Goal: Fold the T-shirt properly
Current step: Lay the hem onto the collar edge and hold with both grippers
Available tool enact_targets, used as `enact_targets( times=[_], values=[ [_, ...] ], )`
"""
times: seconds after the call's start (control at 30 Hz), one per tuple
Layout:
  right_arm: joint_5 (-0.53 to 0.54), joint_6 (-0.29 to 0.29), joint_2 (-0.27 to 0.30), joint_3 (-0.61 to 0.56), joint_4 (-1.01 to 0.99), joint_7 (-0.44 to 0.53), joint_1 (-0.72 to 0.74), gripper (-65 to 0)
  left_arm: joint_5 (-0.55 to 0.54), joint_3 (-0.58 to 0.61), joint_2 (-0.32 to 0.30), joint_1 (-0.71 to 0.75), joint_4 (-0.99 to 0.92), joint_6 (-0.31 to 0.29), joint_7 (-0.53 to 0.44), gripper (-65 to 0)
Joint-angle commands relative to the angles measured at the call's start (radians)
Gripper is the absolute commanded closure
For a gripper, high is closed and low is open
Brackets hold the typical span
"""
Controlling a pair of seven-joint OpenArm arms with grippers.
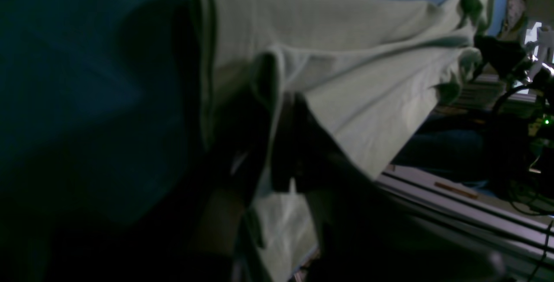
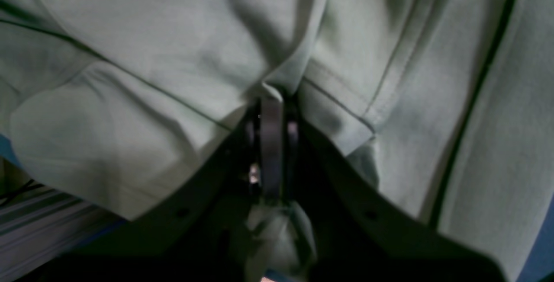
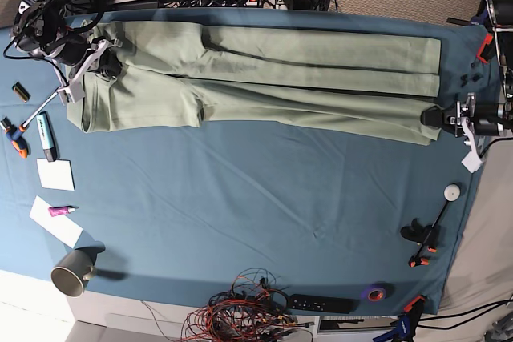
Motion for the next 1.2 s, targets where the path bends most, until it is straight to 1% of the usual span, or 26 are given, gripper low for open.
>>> enact_targets(
  times=[0.0,0.3,0.33,0.4,0.43,0.47,0.5,0.53,0.57,0.7,0.93,1.17],
  values=[
    [0.002,0.001,0.018,0.01,0.018,0.004,0.003,0.0,-0.019,-0.005,-0.03,-0.013,0.014,-0.005,0.001,0.0],
    [0.002,0.001,0.018,0.01,0.018,0.012,0.003,0.0,-0.019,-0.005,-0.031,0.016,0.014,-0.005,0.001,-0.4],
    [0.002,0.001,0.018,0.01,0.018,0.013,0.003,0.0,-0.019,-0.005,-0.031,0.016,0.014,-0.005,0.001,-5.6],
    [0.002,0.001,0.018,0.01,0.018,0.02,0.003,0.0,-0.019,-0.005,-0.031,0.016,0.014,-0.005,0.001,-18.2],
    [0.002,0.001,0.018,0.01,0.018,0.026,0.003,-3.7,-0.019,-0.005,-0.031,0.016,0.014,-0.005,0.001,-23.3],
    [0.002,0.001,0.018,0.01,0.018,0.035,0.003,-10.9,-0.019,-0.005,-0.031,0.016,0.015,-0.005,0.001,-26.3],
    [0.002,0.001,0.017,0.01,0.018,0.045,0.003,-17.4,-0.019,-0.005,-0.032,0.016,0.015,-0.005,0.001,-27.1],
    [0.002,0.001,0.018,0.01,0.018,0.056,0.003,-21.6,-0.019,-0.005,-0.033,0.016,0.015,-0.005,0.001,-27.1],
    [0.002,0.001,0.018,0.01,0.018,0.064,0.003,-22.8,-0.019,-0.005,-0.035,0.016,0.015,-0.005,0.001,-27.1],
    [0.002,0.001,0.017,0.018,0.018,0.082,0.01,-22.8,-0.019,-0.005,-0.061,0.016,0.016,-0.005,0.001,-27.1],
    [0.025,0.001,0.018,0.097,0.018,0.084,0.037,-22.8,-0.019,-0.005,-0.127,0.016,0.016,-0.005,0.001,-27.1],
    [0.036,0.001,0.01,0.106,0.018,0.084,0.037,-22.8,-0.019,-0.005,-0.127,0.018,0.016,-0.005,0.001,-27.1]
  ],
)
